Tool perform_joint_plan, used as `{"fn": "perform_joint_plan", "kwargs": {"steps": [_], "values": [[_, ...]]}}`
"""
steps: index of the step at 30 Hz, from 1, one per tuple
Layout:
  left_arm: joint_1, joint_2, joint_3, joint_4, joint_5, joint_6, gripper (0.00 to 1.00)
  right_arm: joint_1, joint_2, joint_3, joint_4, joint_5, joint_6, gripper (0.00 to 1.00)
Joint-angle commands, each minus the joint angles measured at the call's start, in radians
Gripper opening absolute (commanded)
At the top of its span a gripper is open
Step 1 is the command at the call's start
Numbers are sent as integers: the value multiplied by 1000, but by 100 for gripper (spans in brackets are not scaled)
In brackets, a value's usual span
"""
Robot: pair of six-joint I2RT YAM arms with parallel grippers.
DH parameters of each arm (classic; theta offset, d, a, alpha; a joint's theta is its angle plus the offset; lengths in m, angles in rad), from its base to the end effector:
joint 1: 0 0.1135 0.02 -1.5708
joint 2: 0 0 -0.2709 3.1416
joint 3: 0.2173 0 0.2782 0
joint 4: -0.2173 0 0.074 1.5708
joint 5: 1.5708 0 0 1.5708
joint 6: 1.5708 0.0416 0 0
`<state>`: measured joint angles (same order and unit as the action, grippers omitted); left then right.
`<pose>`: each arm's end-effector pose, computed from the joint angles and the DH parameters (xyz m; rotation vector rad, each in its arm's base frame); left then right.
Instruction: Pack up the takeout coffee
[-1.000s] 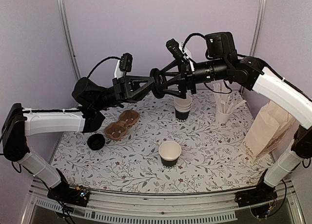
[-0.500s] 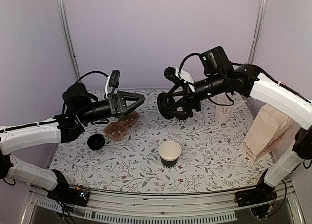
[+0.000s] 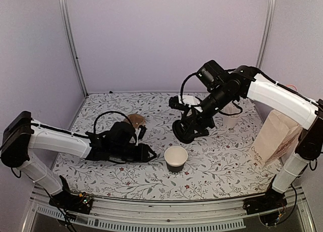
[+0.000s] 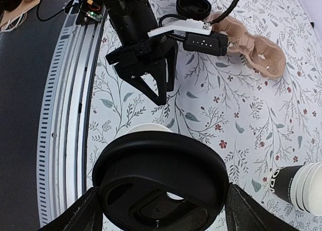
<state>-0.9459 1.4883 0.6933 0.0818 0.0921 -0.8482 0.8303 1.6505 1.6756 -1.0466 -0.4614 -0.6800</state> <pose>0.1829 -0.2602 0.1560 0.1750 2.4986 -0.9667 0.2358 0.2854 0.3554 -1.8747 1.7449 0.6526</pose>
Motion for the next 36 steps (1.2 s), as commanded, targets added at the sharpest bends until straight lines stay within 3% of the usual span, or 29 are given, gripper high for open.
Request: {"fn": "perform_joint_plan", "kwargs": {"steps": [1,16,29,36], "values": [[-64,97,37,-27,-64,-5,41,13,47,44,-114,28,-39,71],[-155,332,213,70,-5,21,40,55,165,82,-213,109,-63,71],[-155,220,140,-109,-150,-6,42,98,235,84,-280,176,-65,70],[-150,229,107,-102,-137,-34,42,112,275,139,-290,217,-33,70]]}}
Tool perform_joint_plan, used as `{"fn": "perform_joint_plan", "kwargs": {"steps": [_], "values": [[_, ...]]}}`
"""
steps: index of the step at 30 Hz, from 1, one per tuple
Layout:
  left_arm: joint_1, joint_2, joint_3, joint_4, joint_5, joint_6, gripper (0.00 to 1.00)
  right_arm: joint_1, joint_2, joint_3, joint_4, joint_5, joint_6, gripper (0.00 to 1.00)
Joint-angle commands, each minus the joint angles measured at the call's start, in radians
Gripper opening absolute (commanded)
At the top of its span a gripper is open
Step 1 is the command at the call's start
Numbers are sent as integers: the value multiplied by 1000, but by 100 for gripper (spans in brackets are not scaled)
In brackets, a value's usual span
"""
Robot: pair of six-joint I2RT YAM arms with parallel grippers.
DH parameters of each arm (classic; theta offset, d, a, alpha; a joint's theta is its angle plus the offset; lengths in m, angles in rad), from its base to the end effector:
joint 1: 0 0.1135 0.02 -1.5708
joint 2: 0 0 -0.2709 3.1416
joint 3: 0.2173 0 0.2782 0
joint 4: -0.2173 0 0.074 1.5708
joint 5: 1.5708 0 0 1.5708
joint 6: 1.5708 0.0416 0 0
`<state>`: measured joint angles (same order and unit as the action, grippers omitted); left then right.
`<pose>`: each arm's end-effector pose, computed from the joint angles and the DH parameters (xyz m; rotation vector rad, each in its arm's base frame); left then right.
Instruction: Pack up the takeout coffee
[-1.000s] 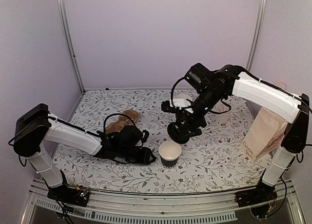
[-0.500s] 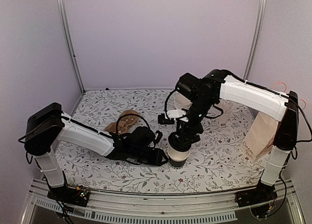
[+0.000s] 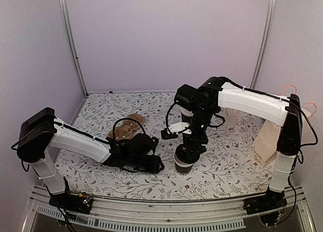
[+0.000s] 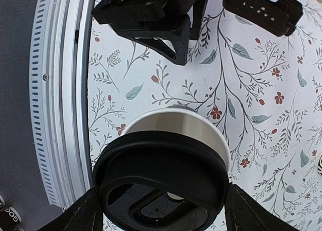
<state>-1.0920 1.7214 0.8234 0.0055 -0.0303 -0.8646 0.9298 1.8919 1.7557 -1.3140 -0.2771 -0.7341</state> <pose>0.1621 -0.3095 0.1163 0.2854 2.6238 -0.7500 0.2280 0.3246 0.2799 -2.2483 2.0138 0.4366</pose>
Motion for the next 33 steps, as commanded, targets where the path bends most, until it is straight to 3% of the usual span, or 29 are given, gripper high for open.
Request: {"fn": "perform_joint_plan", "kwargs": {"steps": [1,27,33], "values": [[-4,-5,-27,-23,-13,-19,42,13,39,65,-22,35,27,70],[-1,-18,-67,45,13,12,40,53,113,107,-52,64,34,70],[1,-19,-67,45,12,13,40,78,85,88,-55,149,39,69]]}}
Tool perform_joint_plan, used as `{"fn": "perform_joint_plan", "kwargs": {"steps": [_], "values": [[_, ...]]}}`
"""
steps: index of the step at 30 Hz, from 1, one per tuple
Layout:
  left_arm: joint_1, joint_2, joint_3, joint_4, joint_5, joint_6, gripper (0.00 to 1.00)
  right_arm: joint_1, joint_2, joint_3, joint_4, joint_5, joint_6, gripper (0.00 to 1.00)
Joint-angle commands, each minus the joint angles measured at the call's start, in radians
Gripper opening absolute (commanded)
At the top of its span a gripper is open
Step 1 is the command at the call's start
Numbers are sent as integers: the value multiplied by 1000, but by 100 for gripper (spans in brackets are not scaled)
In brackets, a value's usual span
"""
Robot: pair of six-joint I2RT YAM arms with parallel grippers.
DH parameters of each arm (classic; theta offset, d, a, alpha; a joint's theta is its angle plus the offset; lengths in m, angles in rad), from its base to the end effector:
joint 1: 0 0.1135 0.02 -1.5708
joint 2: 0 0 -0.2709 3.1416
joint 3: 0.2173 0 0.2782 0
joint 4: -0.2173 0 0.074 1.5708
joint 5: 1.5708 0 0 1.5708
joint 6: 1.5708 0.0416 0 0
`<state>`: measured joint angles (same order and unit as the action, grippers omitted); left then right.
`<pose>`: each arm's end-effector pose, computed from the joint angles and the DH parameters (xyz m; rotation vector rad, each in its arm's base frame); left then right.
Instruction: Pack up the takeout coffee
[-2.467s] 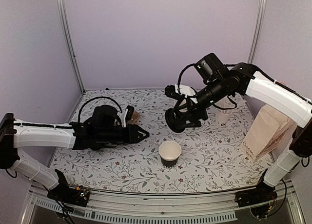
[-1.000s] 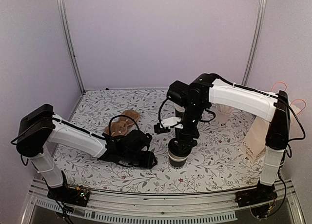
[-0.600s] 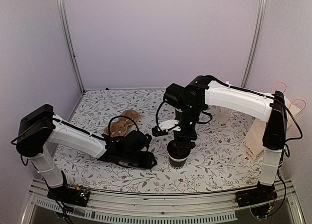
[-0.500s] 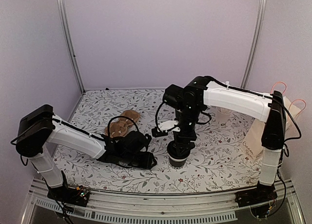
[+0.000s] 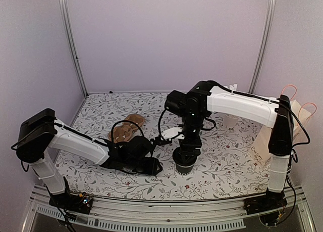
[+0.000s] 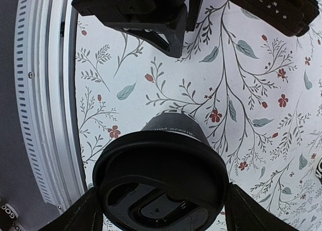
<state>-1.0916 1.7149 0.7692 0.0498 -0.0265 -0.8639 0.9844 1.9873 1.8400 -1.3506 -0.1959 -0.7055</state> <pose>0.1572 -0.3001 0.1062 0.2882 2.6283 -0.7497 0.2232 0.3505 0.2662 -2.3116 2.0367 0.3154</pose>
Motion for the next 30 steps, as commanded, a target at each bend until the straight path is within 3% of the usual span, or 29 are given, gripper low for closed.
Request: {"fn": "perform_joint_plan", "kwargs": {"steps": [1,30], "values": [[1,-12,-13,1,8,14,40,29,-15,-4,-18,85,12,69],[2,-25,-49,31,19,-1,40,48,-47,13,-19,190,11,69]]}}
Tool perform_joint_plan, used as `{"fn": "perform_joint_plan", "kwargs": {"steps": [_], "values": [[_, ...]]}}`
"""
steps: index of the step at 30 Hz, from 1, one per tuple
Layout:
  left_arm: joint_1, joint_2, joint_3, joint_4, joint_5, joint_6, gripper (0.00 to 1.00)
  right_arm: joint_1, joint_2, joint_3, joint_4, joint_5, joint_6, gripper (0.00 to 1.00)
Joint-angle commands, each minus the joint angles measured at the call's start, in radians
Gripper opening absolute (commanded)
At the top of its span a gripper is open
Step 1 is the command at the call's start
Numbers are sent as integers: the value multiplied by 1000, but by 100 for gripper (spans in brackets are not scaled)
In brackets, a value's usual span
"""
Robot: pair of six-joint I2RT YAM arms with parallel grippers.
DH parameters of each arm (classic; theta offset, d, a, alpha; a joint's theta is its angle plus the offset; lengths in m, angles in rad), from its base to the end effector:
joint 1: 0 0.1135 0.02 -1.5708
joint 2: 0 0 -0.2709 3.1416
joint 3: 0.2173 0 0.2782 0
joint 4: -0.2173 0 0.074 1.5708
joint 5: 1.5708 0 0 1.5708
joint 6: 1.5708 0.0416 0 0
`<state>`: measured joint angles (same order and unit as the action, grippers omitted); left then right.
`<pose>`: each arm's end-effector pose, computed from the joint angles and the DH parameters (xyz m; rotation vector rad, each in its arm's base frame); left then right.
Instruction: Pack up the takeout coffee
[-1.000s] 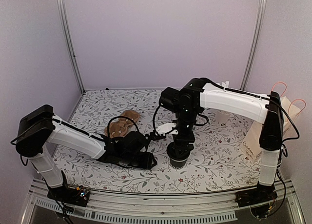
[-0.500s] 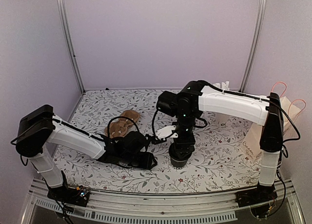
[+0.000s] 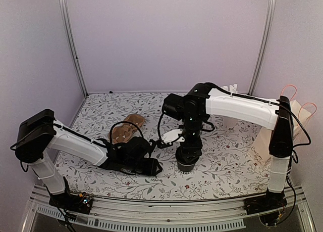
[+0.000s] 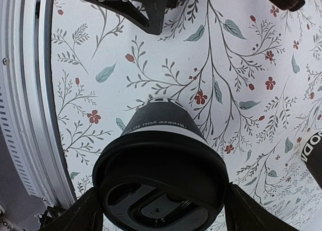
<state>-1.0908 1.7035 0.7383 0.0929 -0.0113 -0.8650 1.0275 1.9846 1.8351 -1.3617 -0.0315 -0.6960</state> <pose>0.1547 -0.2962 0.1043 0.2912 2.6166 -0.7869 0.2126 0.3545 0.2650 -2.3442 2.0091 0.0631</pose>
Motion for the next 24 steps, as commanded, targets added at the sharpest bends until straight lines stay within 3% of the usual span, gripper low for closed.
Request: {"fn": "perform_joint_plan", "kwargs": {"steps": [1,24], "values": [[2,-12,-17,-10,4,1,40,5,-49,13,-8,25,-1,69],[0,-4,-37,24,38,-7,40,-18,22,17,-7,-3,-35,72]]}}
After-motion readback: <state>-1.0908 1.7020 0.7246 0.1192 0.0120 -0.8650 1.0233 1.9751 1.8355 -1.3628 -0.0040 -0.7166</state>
